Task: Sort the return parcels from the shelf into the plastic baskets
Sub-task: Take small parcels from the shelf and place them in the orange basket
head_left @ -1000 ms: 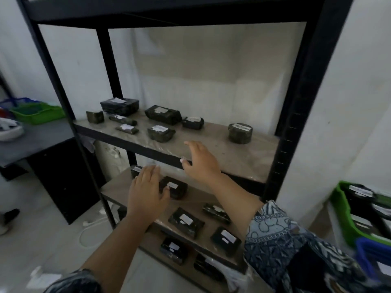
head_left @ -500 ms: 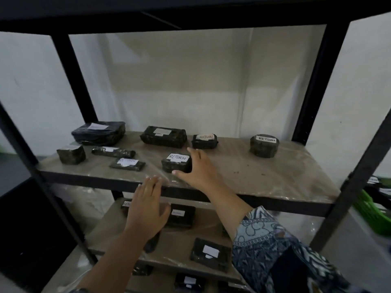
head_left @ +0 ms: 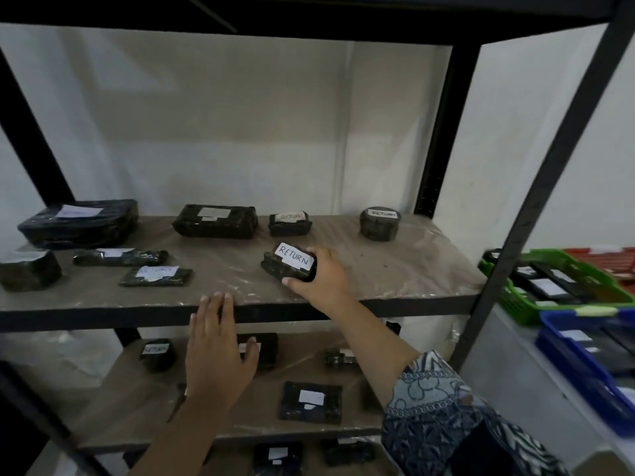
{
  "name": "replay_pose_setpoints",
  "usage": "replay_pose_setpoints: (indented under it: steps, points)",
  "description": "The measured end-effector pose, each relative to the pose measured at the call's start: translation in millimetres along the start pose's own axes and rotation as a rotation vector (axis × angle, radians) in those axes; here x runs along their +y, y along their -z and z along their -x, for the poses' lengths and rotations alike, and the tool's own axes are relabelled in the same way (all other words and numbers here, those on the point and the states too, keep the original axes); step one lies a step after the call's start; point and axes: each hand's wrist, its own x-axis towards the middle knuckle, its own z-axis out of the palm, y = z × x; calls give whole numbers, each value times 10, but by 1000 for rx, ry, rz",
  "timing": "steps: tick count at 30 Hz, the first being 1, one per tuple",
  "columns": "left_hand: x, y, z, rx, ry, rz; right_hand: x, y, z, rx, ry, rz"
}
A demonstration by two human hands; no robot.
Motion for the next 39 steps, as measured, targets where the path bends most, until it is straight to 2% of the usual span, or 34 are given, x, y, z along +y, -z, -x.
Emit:
replay_pose_setpoints:
  steps: [4,9,17,29,39]
  points:
    - [203,-29,102,-4,-23,23,199,245,221,14,-41,-148]
    - [745,-106,256,-55,-187,54,456,754,602,41,-42,-220]
    - [2119,-228,619,-101,-311,182,1296,1976,1325,172,-8,-16]
    - [4456,-701,1216,-161,-629,345,2628,4062,2485,319,-215,204]
    - [5927,-1187,1425,-339,-725,454,3607,5147,2867,448,-384,261]
